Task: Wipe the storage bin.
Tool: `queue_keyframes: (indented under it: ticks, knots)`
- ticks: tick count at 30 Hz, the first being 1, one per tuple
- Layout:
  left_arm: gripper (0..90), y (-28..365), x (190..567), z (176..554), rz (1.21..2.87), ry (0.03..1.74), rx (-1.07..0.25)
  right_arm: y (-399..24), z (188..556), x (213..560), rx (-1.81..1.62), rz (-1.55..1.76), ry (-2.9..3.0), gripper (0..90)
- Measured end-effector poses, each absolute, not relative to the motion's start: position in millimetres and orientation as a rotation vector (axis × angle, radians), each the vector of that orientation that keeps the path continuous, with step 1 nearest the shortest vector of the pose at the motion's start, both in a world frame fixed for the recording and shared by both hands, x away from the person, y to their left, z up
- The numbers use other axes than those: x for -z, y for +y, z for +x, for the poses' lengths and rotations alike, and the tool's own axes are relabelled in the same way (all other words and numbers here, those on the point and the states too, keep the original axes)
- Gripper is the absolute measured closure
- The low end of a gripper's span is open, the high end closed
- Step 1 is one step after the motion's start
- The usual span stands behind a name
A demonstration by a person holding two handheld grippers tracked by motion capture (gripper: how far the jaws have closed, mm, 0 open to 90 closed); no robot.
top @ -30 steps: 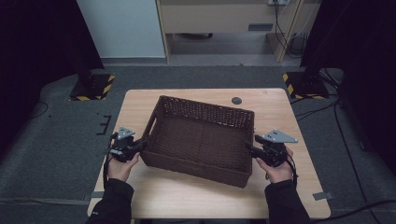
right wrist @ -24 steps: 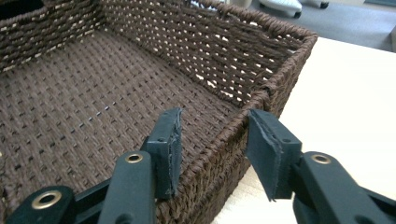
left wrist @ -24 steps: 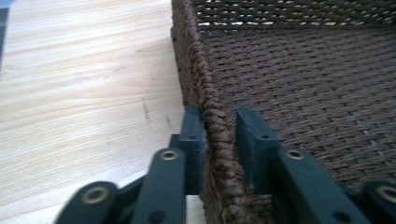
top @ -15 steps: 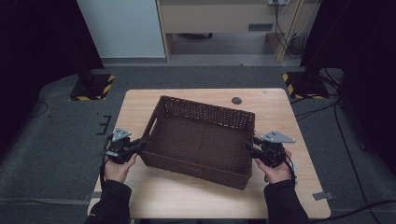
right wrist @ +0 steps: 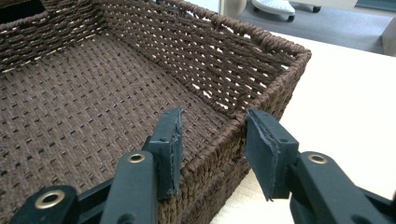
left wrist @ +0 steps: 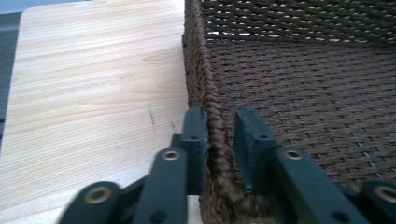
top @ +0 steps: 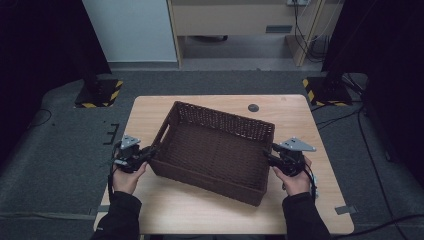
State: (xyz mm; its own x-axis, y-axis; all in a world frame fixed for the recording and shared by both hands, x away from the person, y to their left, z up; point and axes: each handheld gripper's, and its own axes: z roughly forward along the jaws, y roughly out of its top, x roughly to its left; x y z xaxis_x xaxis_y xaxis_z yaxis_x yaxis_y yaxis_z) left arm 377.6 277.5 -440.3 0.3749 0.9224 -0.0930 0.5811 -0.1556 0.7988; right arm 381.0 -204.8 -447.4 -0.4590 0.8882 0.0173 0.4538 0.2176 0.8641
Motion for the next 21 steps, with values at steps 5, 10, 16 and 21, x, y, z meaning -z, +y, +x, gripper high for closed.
queue_keyframes:
  ticks: [5,10,16,21]
  knots:
    - [71.4,283,437,374,1.835,1.302,-0.542,-204,376,445,-1.148,1.249,2.023,57.7]
    - [79.4,280,437,377,1.840,1.328,-0.553,-205,370,440,-1.143,1.253,2.064,57.3]
    - [80.0,281,438,382,1.826,1.341,-0.556,-207,377,441,-1.169,1.234,2.006,53.9]
    - [73.2,281,437,380,1.832,1.337,-0.579,-205,381,446,-1.147,1.237,2.019,54.6]
